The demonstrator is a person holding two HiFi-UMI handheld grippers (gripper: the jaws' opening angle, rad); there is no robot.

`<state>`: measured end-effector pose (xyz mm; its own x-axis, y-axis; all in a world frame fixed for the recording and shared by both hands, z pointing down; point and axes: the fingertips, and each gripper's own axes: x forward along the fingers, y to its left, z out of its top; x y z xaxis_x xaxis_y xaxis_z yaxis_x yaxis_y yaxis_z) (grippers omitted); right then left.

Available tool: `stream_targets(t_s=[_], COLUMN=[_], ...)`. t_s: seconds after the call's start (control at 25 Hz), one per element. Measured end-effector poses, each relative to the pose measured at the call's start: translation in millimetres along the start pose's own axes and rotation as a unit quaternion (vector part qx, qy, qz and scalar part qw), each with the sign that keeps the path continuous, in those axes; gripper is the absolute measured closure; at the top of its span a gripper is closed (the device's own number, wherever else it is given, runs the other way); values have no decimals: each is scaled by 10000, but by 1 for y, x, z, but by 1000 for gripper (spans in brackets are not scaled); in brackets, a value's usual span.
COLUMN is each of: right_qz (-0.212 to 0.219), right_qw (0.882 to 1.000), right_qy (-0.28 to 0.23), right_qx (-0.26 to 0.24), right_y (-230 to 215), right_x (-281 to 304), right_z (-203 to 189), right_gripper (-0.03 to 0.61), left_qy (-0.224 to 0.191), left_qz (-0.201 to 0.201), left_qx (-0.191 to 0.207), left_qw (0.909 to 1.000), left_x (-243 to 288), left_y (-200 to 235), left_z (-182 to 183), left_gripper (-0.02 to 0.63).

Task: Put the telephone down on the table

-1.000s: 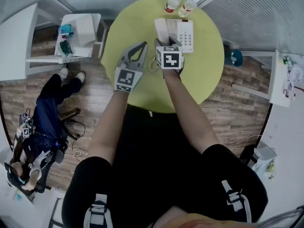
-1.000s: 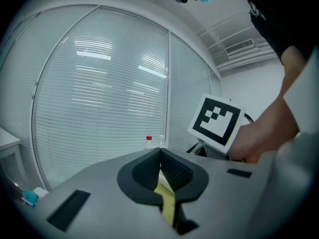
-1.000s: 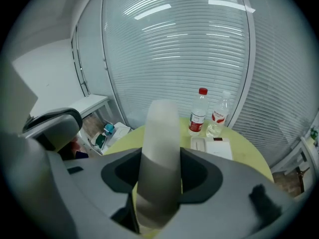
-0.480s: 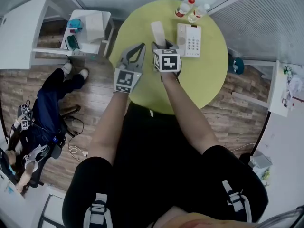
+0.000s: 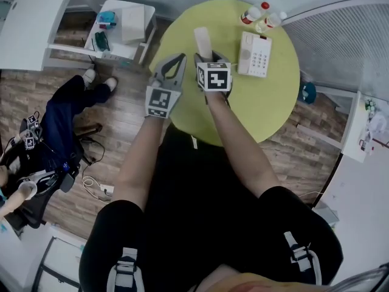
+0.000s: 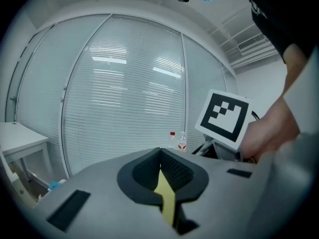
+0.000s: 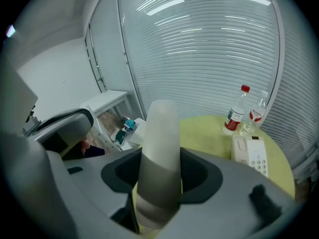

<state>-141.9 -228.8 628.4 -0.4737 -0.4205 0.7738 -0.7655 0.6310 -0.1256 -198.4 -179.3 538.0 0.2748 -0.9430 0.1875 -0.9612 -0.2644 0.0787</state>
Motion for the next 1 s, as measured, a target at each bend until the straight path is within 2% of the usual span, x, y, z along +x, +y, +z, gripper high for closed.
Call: stream_targets(t_s=[0.48,1.0], right_qz=[323,474], right_qw=[9991,9968], right_qy=[267,631], right_qx=[-110,-143], right_y=[46,81], right_x=[43,103], right_z=[-17,-52], right_gripper=[363,364], left_qy=[149,395], left_qz=[382,765], left_qx=[-169,-412], left_qw=[9990,9954], left_x=[-25,-41], left_y=[44,83], left_z=[-32,-77], left_gripper=[601,601])
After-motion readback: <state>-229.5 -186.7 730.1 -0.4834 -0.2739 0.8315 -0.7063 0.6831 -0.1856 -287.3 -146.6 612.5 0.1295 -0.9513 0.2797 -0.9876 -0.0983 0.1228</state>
